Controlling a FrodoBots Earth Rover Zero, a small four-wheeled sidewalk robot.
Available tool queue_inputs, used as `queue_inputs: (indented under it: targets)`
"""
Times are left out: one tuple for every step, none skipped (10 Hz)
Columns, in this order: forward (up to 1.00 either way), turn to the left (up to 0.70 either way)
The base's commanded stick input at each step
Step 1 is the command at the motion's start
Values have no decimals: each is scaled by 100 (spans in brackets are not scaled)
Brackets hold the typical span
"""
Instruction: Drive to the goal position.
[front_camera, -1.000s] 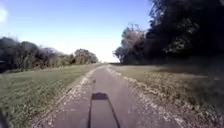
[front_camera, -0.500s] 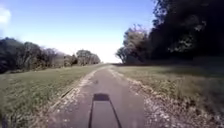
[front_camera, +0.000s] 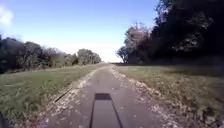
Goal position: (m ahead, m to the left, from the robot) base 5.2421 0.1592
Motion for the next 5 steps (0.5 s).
queue_inputs:
  targets:
    - [50,10]
    - [50,2]
    - [50,0]
    - [50,0]
    - [50,0]
